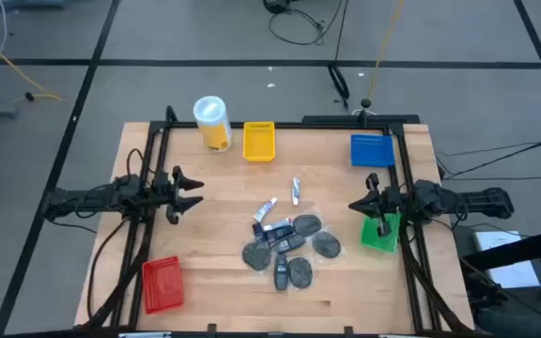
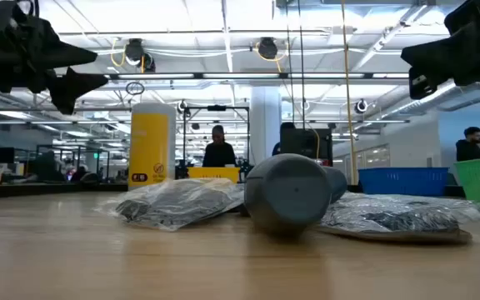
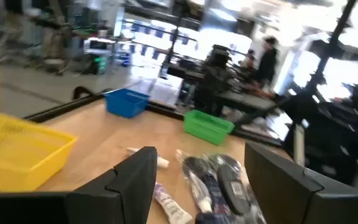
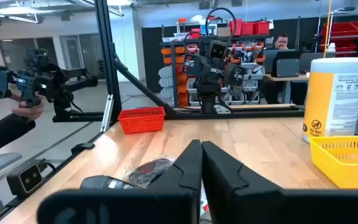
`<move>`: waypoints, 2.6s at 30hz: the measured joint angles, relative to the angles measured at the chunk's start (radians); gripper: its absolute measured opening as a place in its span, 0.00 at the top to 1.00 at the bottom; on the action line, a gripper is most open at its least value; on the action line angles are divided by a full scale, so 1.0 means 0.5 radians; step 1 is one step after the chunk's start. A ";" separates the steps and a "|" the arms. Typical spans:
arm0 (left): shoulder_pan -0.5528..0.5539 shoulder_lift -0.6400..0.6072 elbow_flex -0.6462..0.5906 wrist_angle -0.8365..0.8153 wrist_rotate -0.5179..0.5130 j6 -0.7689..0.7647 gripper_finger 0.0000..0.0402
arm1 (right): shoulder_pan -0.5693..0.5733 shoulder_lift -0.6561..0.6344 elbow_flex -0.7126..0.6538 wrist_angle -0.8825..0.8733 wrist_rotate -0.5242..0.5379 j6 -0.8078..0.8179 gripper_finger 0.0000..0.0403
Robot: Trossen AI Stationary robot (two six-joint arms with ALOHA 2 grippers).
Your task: Pick & Place Travel size toiletries
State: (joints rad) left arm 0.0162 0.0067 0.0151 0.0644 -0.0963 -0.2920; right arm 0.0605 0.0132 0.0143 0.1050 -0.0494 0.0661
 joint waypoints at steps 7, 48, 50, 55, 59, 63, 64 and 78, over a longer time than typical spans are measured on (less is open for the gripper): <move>0.000 0.000 0.000 -0.040 -0.056 -0.063 0.40 | 0.001 0.000 0.000 0.005 0.000 -0.001 1.00; 0.000 0.000 -0.001 0.001 0.333 0.358 0.94 | 0.198 1.329 0.073 0.867 0.421 0.005 0.72; 0.000 0.000 -0.001 0.003 0.333 0.358 0.94 | 0.197 1.512 0.134 0.911 0.418 0.014 0.65; 0.000 0.000 -0.001 0.011 0.329 0.360 0.94 | 0.197 1.961 0.374 0.965 0.434 -0.002 0.50; 0.000 -0.001 -0.001 0.026 0.328 0.371 0.94 | 0.194 2.271 0.536 0.936 0.491 -0.025 0.43; 0.000 0.000 -0.001 0.025 0.328 0.367 0.94 | 0.194 2.474 0.676 0.949 0.573 -0.037 0.40; 0.000 0.000 -0.001 0.023 0.329 0.369 0.94 | 0.188 2.514 0.703 0.937 0.574 -0.037 0.40; 0.000 0.000 -0.001 0.027 0.329 0.368 0.94 | -0.111 3.027 1.321 0.342 0.738 0.472 0.35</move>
State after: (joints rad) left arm 0.0162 0.0067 0.0147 0.0776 0.0681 -0.1081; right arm 0.0049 1.5267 0.6750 0.2761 0.3197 0.3020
